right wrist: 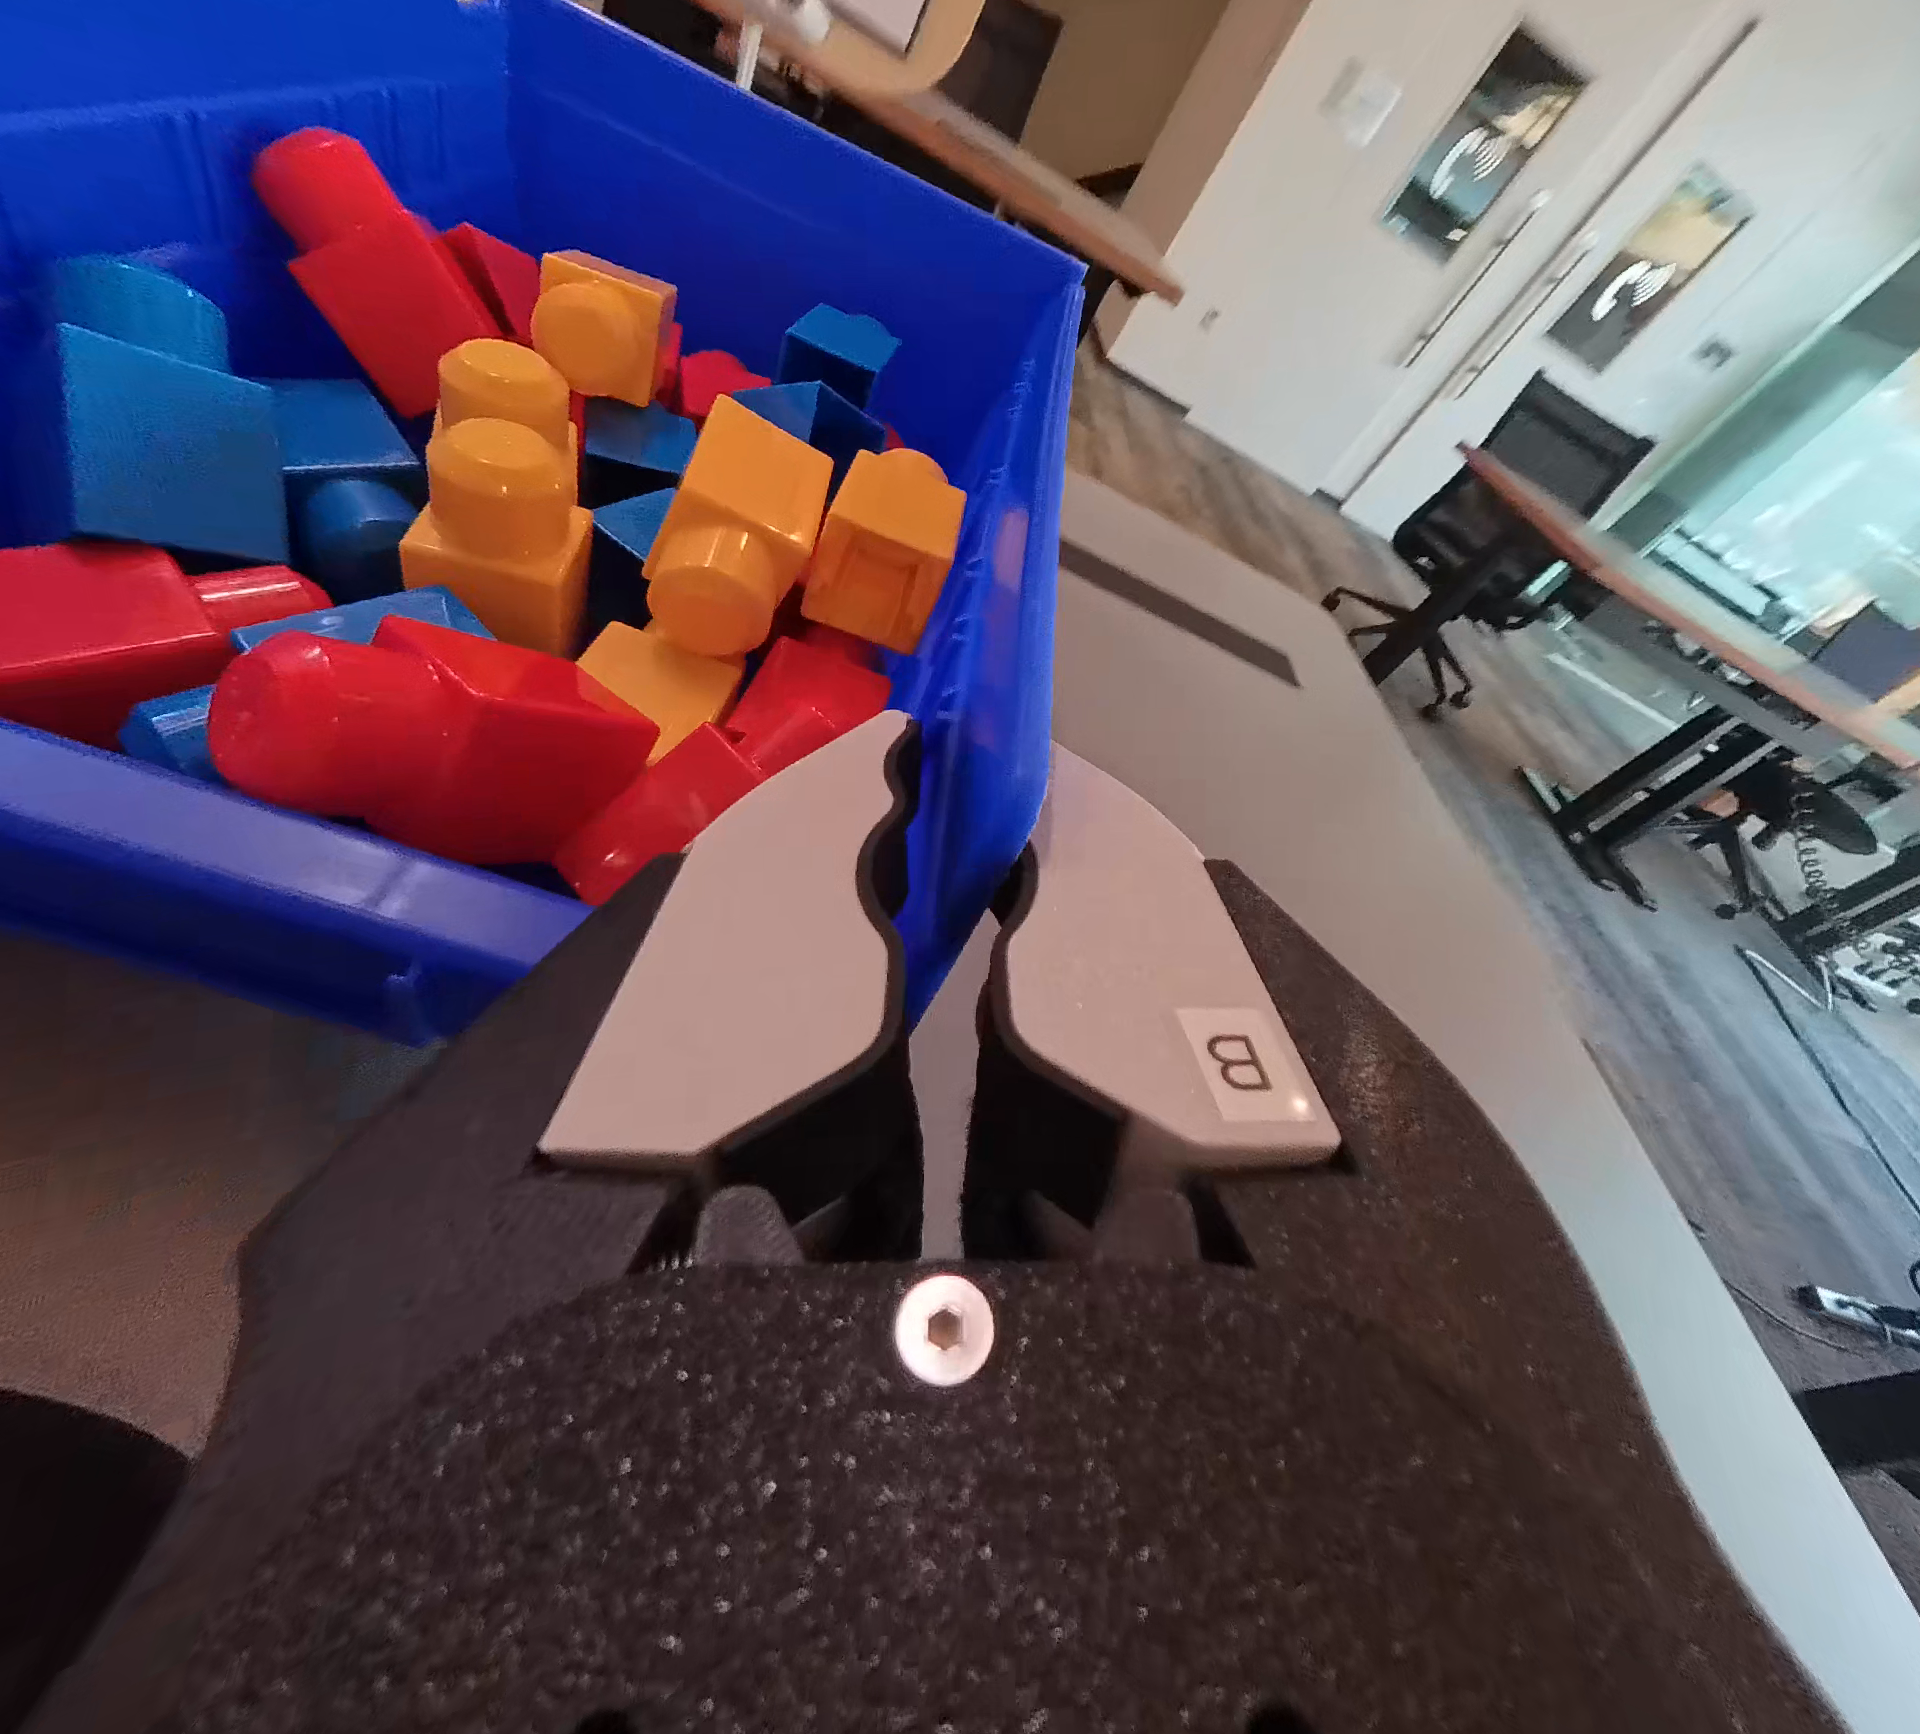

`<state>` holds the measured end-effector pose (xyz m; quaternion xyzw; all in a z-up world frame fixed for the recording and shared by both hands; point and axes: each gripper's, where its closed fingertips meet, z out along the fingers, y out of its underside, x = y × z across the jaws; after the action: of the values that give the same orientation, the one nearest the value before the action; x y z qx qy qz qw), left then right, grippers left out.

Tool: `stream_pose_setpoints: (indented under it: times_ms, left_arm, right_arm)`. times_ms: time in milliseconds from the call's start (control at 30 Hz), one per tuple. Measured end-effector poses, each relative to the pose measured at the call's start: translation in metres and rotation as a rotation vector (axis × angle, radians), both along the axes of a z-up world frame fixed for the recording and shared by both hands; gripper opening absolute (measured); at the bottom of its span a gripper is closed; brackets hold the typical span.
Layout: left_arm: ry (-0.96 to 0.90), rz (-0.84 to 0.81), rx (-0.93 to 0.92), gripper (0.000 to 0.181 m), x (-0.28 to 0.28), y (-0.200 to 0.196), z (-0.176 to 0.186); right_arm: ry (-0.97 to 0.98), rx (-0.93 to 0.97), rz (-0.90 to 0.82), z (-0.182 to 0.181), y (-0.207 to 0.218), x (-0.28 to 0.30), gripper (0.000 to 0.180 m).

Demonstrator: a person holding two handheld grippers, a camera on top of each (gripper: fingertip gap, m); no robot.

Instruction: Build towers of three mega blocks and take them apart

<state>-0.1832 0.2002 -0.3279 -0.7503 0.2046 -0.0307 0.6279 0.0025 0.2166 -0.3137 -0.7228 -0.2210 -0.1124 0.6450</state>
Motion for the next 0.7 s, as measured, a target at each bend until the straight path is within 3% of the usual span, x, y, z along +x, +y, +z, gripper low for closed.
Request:
stream_pose_setpoints:
  times_ms: [133,333,467,700]
  left_arm:
    - [0.056,-0.007,0.134,0.017,-0.004,-0.011,0.042]
    - [0.091,0.053,0.156,0.018,-0.052,-0.032,0.098]
    - [0.118,0.156,0.140,0.018,-0.119,-0.050,0.113]
    - [0.192,0.481,0.081,0.018,-0.266,-0.110,0.119]
  right_arm:
    - [0.038,0.117,-0.002,0.042,-0.016,-0.003,0.007]
    - [0.112,0.135,0.076,0.096,-0.027,-0.051,0.007]
    - [0.160,0.123,0.199,0.111,-0.026,-0.122,0.006]
    - [0.184,0.059,0.532,0.116,-0.031,-0.290,0.006]
